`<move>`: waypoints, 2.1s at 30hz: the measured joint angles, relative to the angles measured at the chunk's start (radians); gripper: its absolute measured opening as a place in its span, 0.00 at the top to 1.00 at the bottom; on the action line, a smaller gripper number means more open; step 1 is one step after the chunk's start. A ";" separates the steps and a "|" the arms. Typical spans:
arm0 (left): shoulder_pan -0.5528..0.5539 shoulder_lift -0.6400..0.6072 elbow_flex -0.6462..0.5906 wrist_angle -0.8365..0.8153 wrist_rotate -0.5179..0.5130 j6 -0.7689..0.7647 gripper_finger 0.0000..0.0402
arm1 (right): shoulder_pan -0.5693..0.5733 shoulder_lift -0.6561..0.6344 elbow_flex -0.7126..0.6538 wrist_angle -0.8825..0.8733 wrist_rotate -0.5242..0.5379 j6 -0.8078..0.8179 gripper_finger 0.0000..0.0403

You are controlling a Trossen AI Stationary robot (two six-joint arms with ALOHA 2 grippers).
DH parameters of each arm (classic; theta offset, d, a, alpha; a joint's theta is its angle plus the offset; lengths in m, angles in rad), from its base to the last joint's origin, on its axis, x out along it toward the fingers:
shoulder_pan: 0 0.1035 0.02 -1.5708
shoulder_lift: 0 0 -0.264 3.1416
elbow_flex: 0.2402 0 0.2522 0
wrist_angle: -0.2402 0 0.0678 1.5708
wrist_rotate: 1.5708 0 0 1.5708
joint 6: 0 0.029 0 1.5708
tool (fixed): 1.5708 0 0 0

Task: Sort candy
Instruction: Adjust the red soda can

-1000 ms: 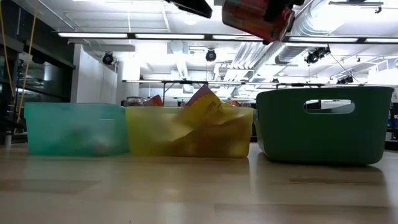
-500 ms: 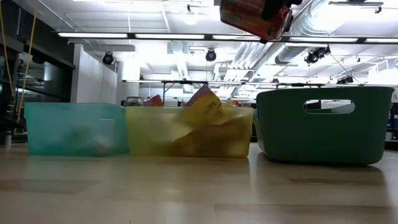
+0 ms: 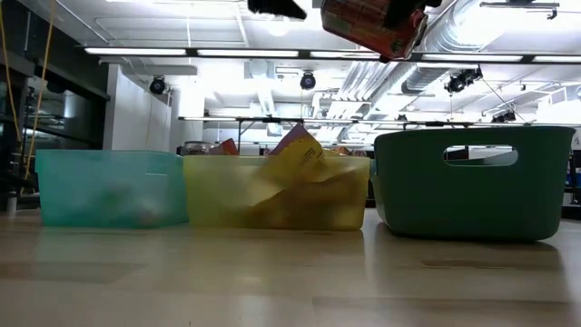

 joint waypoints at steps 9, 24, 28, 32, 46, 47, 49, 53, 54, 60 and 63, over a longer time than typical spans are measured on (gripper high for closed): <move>0.016 0.000 0.000 -0.052 0.190 0.073 0.01 | 0.000 0.000 0.000 0.000 -0.015 -0.003 0.32; -0.018 -0.001 -0.010 -0.056 0.123 0.078 0.01 | 0.000 0.000 0.000 0.059 -0.015 -0.032 0.32; -0.038 0.001 -0.010 -0.015 0.125 0.213 0.01 | 0.000 0.000 0.000 0.076 -0.007 -0.050 0.32; -0.050 0.016 -0.011 0.004 0.119 0.299 0.01 | 0.000 0.000 0.000 0.093 -0.005 -0.077 0.32; -0.048 0.095 -0.011 0.095 0.097 0.291 0.01 | 0.023 -0.001 0.000 0.116 0.011 -0.191 0.32; -0.050 0.095 -0.011 0.096 0.112 0.296 0.01 | 0.023 -0.001 0.000 0.117 0.010 -0.190 0.32; -0.050 0.095 -0.011 0.102 0.130 0.296 0.01 | 0.023 -0.001 0.000 0.118 0.010 -0.190 0.32; -0.052 0.090 -0.011 0.102 0.131 0.293 0.04 | 0.023 -0.001 0.000 0.117 0.011 -0.225 0.32; -0.052 0.089 -0.011 0.102 0.133 0.288 0.06 | 0.023 -0.001 0.000 0.118 0.011 -0.230 0.31; -0.054 0.089 -0.012 0.092 0.129 0.278 0.30 | 0.024 -0.002 0.003 0.121 0.011 -0.238 0.06; -0.054 0.089 -0.013 0.094 0.107 0.278 0.35 | 0.023 -0.002 0.025 0.089 0.031 -0.252 0.04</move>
